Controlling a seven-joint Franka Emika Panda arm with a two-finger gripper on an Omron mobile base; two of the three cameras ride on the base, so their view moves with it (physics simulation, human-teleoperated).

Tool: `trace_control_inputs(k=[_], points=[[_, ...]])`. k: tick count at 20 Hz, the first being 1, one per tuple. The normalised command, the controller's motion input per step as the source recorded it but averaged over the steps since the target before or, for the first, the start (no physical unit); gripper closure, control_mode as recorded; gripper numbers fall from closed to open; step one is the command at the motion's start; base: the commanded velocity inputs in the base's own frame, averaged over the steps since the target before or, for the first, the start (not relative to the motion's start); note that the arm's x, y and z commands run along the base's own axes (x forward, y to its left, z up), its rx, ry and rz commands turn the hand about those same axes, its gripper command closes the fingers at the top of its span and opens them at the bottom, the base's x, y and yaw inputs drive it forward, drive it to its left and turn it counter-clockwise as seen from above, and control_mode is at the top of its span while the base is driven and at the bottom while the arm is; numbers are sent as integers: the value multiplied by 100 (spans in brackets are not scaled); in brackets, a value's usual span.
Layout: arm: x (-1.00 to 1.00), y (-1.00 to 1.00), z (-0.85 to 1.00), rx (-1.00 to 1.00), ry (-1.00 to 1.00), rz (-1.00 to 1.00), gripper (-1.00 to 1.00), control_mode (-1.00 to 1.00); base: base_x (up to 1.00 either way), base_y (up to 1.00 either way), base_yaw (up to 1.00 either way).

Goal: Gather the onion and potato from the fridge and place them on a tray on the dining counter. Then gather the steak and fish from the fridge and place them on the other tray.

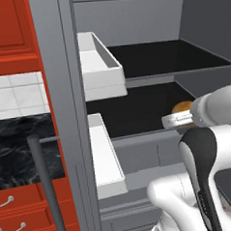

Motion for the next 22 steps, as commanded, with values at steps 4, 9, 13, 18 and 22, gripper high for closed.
trace_control_inputs(k=[4, 9, 13, 18, 22], points=[[-1, -3, 0, 0, 0, 0, 100, -100, 0, 0, 0], [0, -12, 0, 0, 0, 0, 100, -100, 0, 0, 0], [0, 0, 0, 0, 0, 0, 100, 100, -8, 0, 0], [0, 0, 0, 0, 0, 0, 100, 100, -74, 0, -2], [0, 0, 0, 0, 0, 0, 100, 100, -100, 0, 0]])
